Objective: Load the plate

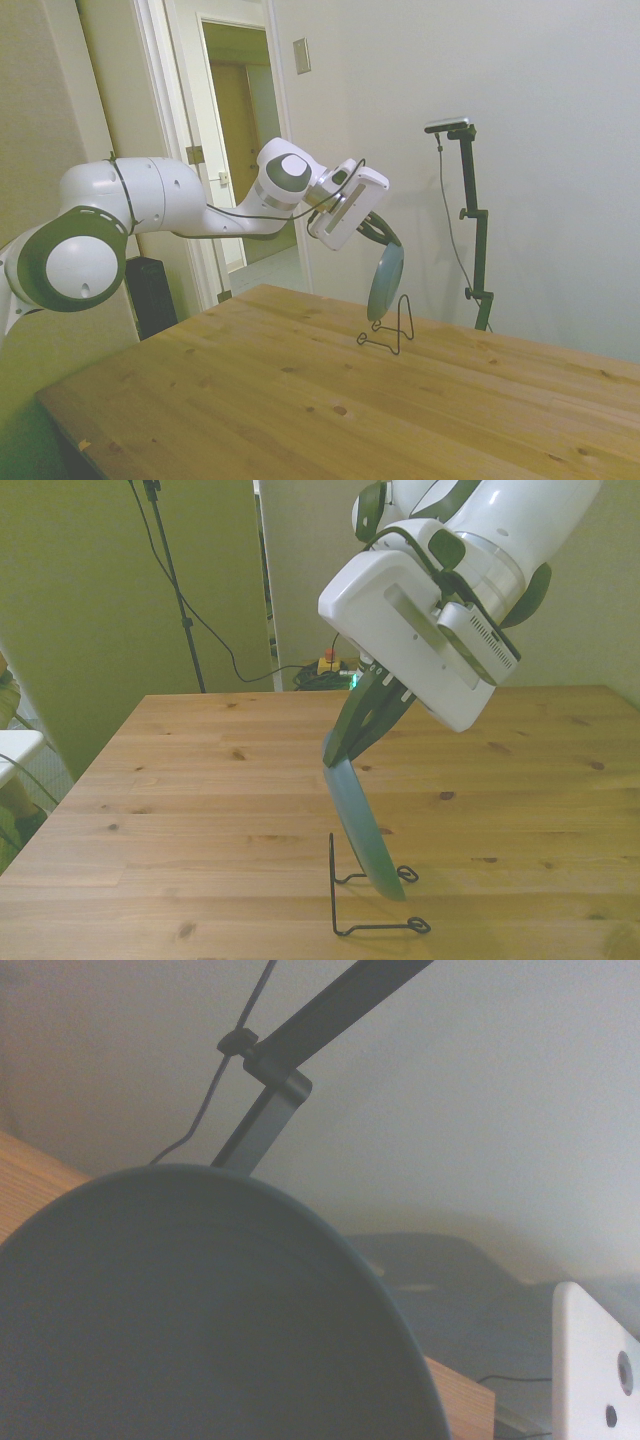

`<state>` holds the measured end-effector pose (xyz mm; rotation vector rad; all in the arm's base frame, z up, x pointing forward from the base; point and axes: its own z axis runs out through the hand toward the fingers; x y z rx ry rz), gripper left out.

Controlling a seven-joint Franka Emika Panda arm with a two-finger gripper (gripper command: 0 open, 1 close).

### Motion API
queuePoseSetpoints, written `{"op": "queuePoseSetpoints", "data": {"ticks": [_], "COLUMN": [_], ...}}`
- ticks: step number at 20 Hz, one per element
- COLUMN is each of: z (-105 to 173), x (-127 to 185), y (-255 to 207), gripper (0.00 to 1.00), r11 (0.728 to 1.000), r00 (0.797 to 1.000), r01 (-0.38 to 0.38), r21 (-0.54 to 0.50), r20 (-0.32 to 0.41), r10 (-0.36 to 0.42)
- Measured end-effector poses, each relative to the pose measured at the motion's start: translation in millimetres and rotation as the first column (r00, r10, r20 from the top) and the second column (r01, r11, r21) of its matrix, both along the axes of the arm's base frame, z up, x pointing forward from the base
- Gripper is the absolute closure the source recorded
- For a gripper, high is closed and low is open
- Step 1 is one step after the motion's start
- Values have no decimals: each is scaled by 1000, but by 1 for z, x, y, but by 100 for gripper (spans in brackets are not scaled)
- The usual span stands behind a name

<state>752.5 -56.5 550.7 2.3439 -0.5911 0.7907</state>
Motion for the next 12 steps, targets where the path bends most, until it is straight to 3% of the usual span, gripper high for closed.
{"op": "queuePoseSetpoints", "data": {"ticks": [12], "z": [-9], "x": [1], "y": [14], "gripper": [100], "r11": [995], "r00": [999], "r01": [-15], "r21": [-103], "r20": [-42], "r10": [10]}}
